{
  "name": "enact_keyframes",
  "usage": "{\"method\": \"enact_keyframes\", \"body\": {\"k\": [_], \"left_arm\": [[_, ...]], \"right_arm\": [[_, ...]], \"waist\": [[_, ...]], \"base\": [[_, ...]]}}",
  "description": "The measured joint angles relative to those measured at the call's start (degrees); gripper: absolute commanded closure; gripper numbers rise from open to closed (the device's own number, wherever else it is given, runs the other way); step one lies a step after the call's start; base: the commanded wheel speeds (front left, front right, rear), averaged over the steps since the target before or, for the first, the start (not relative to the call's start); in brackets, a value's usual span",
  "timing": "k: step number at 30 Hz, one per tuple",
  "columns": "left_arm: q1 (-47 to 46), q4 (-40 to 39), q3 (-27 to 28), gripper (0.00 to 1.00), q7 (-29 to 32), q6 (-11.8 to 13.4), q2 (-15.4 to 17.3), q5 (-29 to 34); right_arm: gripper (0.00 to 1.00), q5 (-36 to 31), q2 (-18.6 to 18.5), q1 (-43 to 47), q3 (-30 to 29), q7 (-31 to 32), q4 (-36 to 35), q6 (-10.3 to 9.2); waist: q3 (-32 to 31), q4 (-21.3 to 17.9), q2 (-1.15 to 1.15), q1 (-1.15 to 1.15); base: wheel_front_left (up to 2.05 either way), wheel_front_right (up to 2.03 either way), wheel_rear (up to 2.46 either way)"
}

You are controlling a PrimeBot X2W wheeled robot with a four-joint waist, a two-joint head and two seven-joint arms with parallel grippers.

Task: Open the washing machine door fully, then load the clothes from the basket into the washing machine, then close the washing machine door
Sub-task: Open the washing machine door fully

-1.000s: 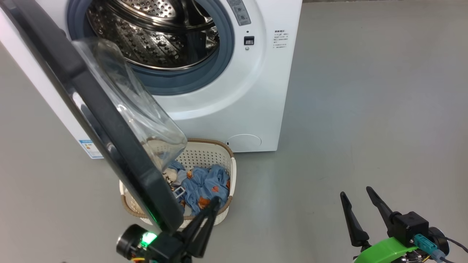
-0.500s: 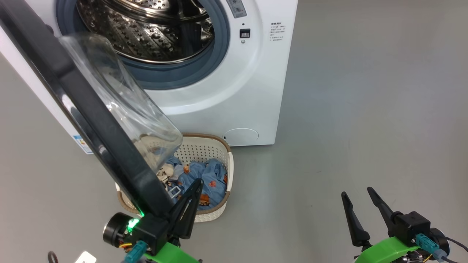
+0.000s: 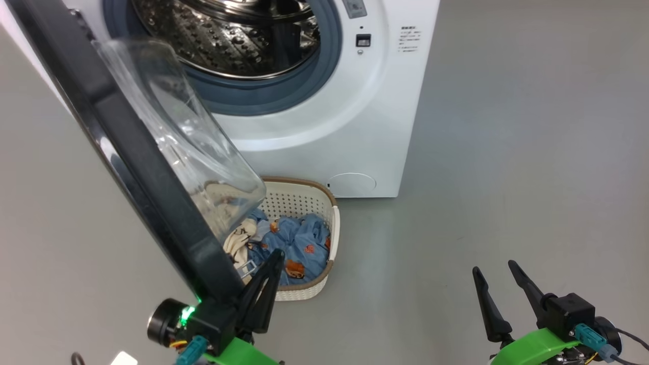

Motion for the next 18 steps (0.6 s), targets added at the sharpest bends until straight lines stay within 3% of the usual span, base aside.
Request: {"method": "enact_keyframes", "body": {"k": [18], "left_arm": [[6.13,-4.26,2.27,1.00,0.01,2.63,0.36,0.00]], "right_arm": [[0.00,0.49,0.03,-0.70,0.02,0.00,0.27,0.00]], "waist": [[-0.63,4.87,0.00,0.00]], "base": [[0.00,0.00,0.00]]}}
